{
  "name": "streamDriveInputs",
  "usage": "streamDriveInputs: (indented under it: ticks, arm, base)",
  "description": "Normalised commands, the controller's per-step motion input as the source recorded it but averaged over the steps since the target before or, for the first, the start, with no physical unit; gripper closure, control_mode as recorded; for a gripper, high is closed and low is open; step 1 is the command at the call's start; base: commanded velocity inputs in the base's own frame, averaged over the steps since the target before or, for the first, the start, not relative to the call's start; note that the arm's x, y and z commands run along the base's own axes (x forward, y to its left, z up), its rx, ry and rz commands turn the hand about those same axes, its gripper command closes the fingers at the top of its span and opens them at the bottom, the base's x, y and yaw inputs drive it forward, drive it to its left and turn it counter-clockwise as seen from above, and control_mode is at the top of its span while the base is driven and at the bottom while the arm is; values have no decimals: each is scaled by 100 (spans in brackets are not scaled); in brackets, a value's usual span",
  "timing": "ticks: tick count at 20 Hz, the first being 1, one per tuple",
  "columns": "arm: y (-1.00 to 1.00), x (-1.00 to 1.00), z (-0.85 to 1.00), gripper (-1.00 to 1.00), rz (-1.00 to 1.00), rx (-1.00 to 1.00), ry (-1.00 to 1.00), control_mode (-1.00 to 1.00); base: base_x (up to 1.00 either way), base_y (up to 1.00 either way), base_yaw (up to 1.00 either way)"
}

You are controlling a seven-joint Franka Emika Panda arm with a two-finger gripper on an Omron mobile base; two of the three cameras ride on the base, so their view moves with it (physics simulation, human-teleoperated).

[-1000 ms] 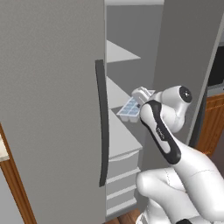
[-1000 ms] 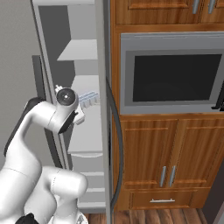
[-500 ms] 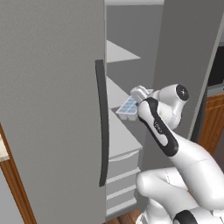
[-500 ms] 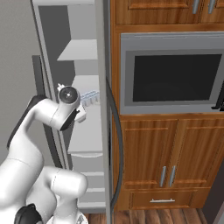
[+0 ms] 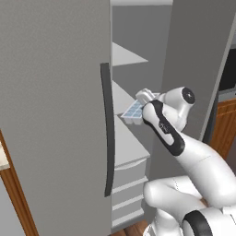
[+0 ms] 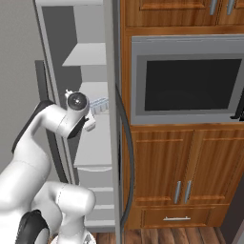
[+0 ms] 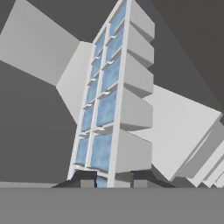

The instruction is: The ice cube tray has been filled with water. Take the tray and place it in the freezer to make ice. Close the freezer door after placing the tray.

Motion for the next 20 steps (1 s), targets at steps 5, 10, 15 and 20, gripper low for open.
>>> streamDriveInputs:
  ticks: [5,10,15,20]
  arm:
    - [0,16,-5,100,0,0,-2,-100]
    - [0,9,-8,100,0,0,-2,-100]
    - [0,0,-7,100,0,0,-4,-100]
    - [3,0,0,100,-4,0,0,-100]
  base:
    - [0,0,0]
    - [0,0,0]
    - [0,0,0]
    - [0,0,0]
